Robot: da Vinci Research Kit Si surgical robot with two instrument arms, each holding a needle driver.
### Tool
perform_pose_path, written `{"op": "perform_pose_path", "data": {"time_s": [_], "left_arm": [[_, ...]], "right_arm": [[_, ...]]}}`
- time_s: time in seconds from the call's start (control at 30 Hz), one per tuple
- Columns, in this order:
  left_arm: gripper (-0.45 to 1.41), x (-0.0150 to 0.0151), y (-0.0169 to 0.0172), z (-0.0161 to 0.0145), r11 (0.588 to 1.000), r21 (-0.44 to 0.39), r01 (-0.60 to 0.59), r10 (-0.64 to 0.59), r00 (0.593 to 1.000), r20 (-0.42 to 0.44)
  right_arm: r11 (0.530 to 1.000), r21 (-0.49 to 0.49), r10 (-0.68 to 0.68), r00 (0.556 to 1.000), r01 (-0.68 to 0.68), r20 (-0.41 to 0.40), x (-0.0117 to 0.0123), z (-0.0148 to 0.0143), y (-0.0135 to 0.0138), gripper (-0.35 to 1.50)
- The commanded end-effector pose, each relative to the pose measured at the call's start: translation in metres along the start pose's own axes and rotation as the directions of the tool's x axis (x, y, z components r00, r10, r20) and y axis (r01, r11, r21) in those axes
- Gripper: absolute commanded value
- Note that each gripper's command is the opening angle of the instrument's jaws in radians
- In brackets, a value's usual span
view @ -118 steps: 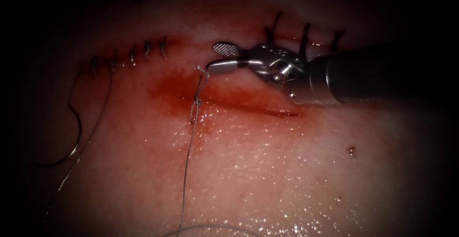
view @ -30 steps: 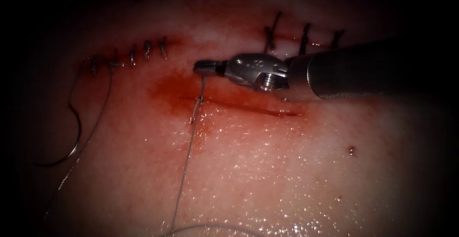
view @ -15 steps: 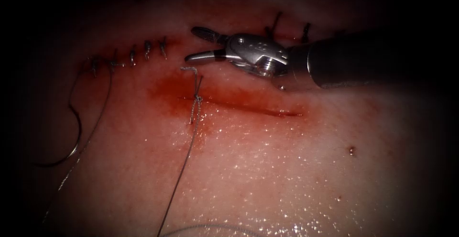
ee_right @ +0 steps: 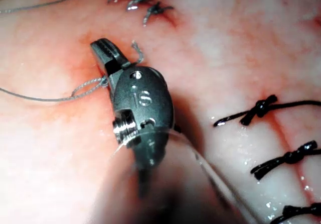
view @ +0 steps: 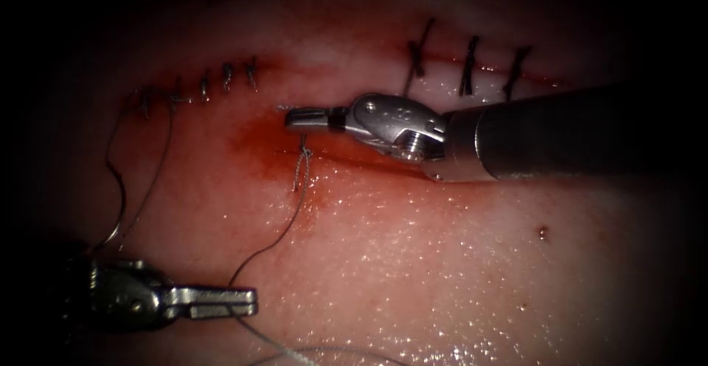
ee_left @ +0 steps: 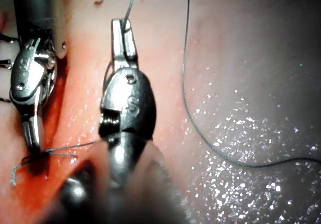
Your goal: Wound Closure
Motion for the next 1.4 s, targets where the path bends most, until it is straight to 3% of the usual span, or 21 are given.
{"op": "perform_pose_path", "data": {"time_s": [0.03,0.4,0.77,1.03,1.17,1.4], "left_arm": [[-0.45,-0.0005,0.0,0.0005,1.0,-0.004,-0.008,0.007,1.0,-0.02],[-0.45,-0.0026,-0.005,-0.0003,0.992,-0.09,-0.085,0.069,0.983,-0.173],[-0.45,-0.0067,-0.0093,-0.0035,0.974,-0.139,-0.177,0.144,0.965,-0.221],[-0.45,-0.0096,-0.0104,-0.0049,0.956,-0.205,-0.211,0.159,0.957,-0.243],[-0.45,-0.0104,-0.0102,-0.0051,0.958,-0.22,-0.186,0.132,0.962,-0.238],[-0.45,-0.0093,-0.0095,-0.005,0.96,-0.231,-0.158,0.1,0.965,-0.244]], "right_arm": [[0.999,0.016,-0.047,0.999,0.047,0.016,-0.0006,0.0009,-0.0002,-0.35],[0.964,0.211,-0.165,0.986,0.164,-0.013,-0.0008,0.0046,-0.0037,-0.35],[0.937,0.298,-0.177,0.984,0.18,-0.034,-0.0001,0.0054,-0.0061,-0.35],[0.923,0.342,-0.151,0.984,0.176,-0.098,0.0005,0.0064,-0.0072,-0.35],[0.951,0.264,-0.145,0.986,0.162,-0.085,0.0012,0.0066,-0.0071,-0.35],[0.965,0.21,-0.143,0.987,0.156,-0.074,0.0013,0.0061,-0.0058,-0.35]]}}
